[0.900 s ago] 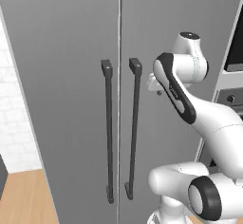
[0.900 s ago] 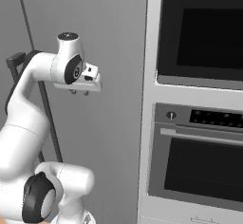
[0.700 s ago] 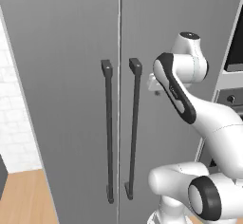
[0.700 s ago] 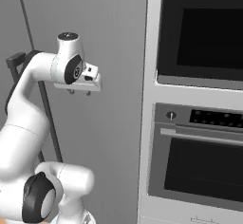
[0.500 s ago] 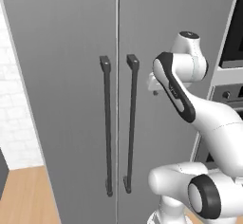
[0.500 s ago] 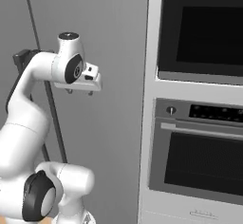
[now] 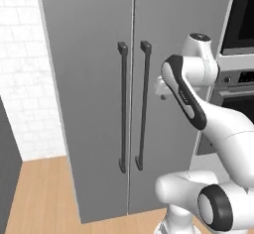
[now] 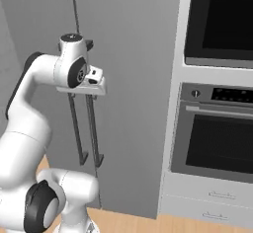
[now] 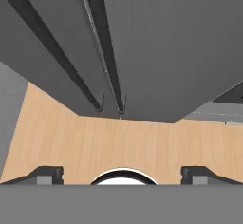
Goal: Take the strawberry from the fridge and place it on top of the pancake, located on the dining counter.
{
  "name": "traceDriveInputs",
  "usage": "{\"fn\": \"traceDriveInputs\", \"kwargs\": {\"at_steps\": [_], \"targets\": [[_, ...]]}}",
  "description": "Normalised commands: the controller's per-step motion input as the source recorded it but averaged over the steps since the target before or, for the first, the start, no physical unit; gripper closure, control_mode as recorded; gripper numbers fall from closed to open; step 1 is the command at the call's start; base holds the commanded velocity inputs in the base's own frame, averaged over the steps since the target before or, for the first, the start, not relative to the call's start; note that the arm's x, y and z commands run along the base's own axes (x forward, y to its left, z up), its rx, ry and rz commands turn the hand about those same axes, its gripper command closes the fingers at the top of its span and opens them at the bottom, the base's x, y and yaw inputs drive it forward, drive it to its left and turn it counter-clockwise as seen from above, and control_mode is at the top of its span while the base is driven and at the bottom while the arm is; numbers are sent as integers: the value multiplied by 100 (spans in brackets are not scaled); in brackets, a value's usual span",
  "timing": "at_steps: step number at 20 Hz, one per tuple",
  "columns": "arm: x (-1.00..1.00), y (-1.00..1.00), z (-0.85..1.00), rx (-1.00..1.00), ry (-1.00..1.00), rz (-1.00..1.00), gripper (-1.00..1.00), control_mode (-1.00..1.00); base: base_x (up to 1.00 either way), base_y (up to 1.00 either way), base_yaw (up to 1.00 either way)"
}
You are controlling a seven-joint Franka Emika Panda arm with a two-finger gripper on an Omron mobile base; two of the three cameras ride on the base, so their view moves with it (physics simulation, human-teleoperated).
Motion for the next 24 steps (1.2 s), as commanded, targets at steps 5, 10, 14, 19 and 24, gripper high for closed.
{"fn": "traceDriveInputs", "kwargs": {"at_steps": [5,10,14,19,24], "targets": [[0,0,0,0,0,0,-100,100,-1,64,-8],[0,0,0,0,0,0,-100,100,39,16,-1],[0,0,0,0,0,0,-100,100,12,4,-8],[18,-20,-12,0,-19,-14,-100,-100,0,0,0],[50,-20,-4,0,-40,-16,-100,-100,0,0,0]]}}
